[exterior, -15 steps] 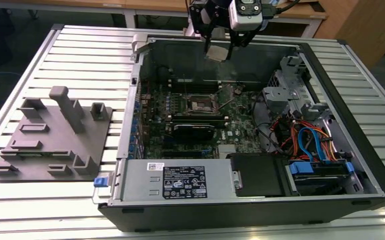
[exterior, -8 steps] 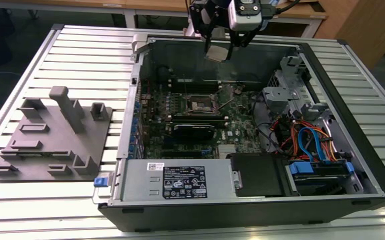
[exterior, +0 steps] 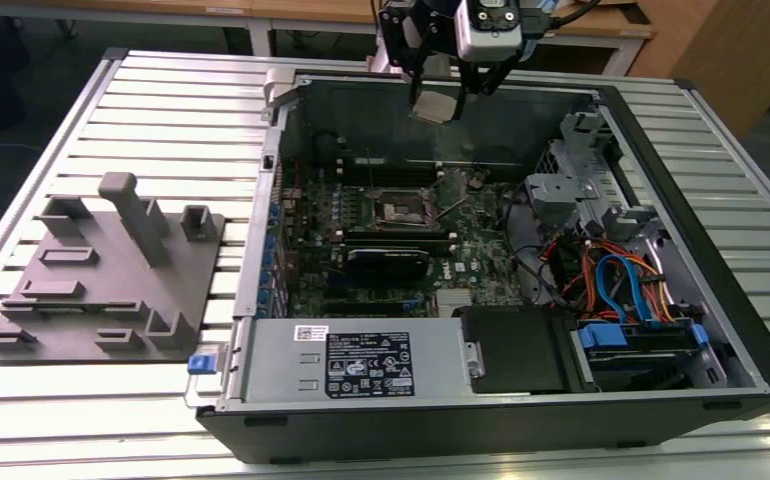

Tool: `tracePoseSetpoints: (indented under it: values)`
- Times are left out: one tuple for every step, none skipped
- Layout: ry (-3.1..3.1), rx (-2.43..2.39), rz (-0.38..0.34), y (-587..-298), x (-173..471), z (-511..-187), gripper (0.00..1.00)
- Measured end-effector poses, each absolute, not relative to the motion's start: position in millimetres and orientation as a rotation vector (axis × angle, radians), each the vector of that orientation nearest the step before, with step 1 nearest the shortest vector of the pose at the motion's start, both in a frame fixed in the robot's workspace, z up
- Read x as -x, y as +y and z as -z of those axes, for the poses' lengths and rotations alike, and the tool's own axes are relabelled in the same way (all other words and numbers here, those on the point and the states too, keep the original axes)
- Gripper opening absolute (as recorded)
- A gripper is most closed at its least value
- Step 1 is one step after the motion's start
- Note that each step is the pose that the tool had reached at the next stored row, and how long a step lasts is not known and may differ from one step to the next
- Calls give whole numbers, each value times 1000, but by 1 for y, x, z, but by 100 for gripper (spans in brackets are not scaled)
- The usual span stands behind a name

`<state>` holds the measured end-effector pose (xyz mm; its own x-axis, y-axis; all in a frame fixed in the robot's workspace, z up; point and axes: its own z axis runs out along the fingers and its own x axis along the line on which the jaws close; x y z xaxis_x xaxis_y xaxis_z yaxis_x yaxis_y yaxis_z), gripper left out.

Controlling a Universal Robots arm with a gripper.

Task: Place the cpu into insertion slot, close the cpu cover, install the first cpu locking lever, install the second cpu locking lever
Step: 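Place the cpu into insertion slot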

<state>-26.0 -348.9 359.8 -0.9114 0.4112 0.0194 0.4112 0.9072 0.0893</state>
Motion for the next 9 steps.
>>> tracePoseSetpoints:
  values:
    - [-3067,664,144,-349,26,-360,54]
    - [-3067,666,144,-349,26,-360,54]
    - [-3067,668,144,-349,26,-360,54]
    - [-3066,670,144,-349,26,-360,54]
    - [-3066,671,144,-349,26,-360,54]
    - [-3066,673,144,-349,26,-360,54]
    - [-3066,673,144,-349,26,-360,54]
    - [-3065,674,144,-349,26,-360,54]
    - [-3065,678,144,-349,26,-360,54]
